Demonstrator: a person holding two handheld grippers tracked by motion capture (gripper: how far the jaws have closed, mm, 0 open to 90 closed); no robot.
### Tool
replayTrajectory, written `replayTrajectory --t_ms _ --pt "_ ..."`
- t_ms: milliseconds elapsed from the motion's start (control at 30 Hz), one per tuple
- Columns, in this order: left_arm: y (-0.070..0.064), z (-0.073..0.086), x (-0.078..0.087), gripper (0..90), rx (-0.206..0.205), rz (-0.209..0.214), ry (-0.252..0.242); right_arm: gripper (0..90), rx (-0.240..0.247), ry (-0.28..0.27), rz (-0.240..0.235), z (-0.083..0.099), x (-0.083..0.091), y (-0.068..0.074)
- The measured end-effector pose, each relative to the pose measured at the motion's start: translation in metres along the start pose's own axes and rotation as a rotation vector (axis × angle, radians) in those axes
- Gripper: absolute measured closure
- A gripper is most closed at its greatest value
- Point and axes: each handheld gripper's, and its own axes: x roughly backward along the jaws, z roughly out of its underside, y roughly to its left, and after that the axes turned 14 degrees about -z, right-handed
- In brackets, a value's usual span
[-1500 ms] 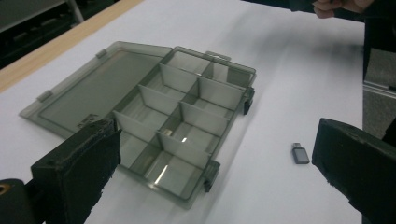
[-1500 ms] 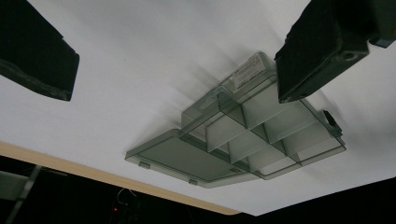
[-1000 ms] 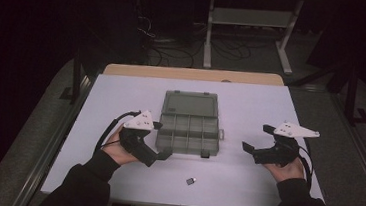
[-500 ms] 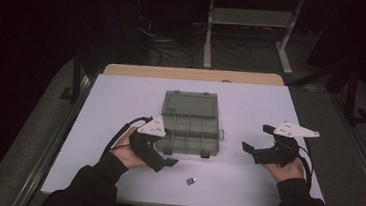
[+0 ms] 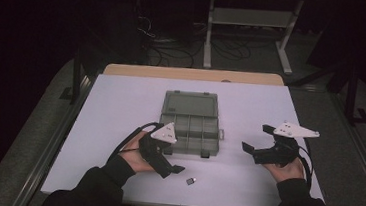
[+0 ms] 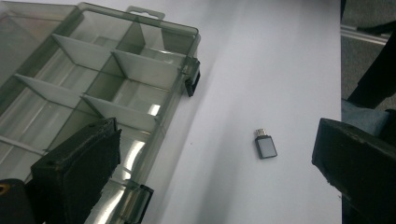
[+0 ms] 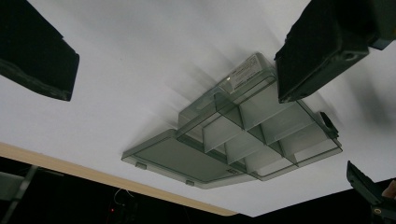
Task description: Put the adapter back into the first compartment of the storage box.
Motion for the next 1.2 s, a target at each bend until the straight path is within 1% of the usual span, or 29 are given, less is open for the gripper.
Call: replayTrajectory --t_ms 100,133,300,333,433,633,700,767,867,900,933,967,1100,1167,1200 --pt "-0.003 -0.002 -0.004 0.8 -0.017 0.007 0.009 0.0 0.001 0.001 -0.001 0.000 0.000 0.000" --pt "-0.003 -0.002 -0.004 0.8 -0.017 0.007 0.009 0.0 0.001 0.001 -0.001 0.000 0.000 0.000" --pt "-0.010 -0.005 -0.011 0.8 -0.037 0.027 0.029 0.0 0.001 0.001 -0.002 0.000 0.000 0.000" --pt "-0.012 -0.006 -0.013 0.8 -0.037 0.036 0.039 0.0 0.001 0.000 -0.003 0.000 0.000 0.000" --pt "-0.016 -0.007 -0.019 0.9 -0.063 0.061 0.073 0.0 0.002 0.001 -0.003 0.000 0.000 0.000" --pt "-0.024 -0.009 -0.028 1.0 -0.090 0.091 0.104 0.0 0.000 0.003 -0.005 0.000 -0.001 0.000" --pt "-0.026 -0.009 -0.032 1.1 -0.094 0.100 0.129 0.0 0.000 0.004 -0.006 0.000 -0.001 0.000" --pt "-0.028 -0.009 -0.036 1.2 -0.097 0.117 0.171 0.0 0.002 0.004 -0.005 0.000 -0.001 0.000" --pt "-0.034 -0.008 -0.042 1.3 -0.112 0.128 0.203 0.0 0.003 0.003 -0.005 0.000 -0.001 0.001" --pt "-0.034 -0.008 -0.042 1.3 -0.112 0.128 0.203 0.0 0.003 0.003 -0.005 0.000 -0.001 0.001" --pt "-0.036 -0.008 -0.045 1.8 -0.121 0.136 0.210 0.0 0.003 0.003 -0.006 0.000 -0.001 0.001" --pt "-0.037 -0.008 -0.047 2.4 -0.119 0.141 0.212 0.0 0.003 0.004 -0.006 0.000 -0.001 0.001" --pt "-0.040 -0.007 -0.051 4.5 -0.125 0.143 0.220 0.0 0.004 0.005 -0.006 0.000 -0.001 0.001" --pt "-0.040 -0.007 -0.053 7.6 -0.121 0.145 0.219 0.0 0.004 0.005 -0.007 0.000 -0.001 0.001" --pt "-0.039 -0.007 -0.054 10.8 -0.114 0.154 0.219 0.0 0.004 0.004 -0.007 0.000 -0.001 0.001"
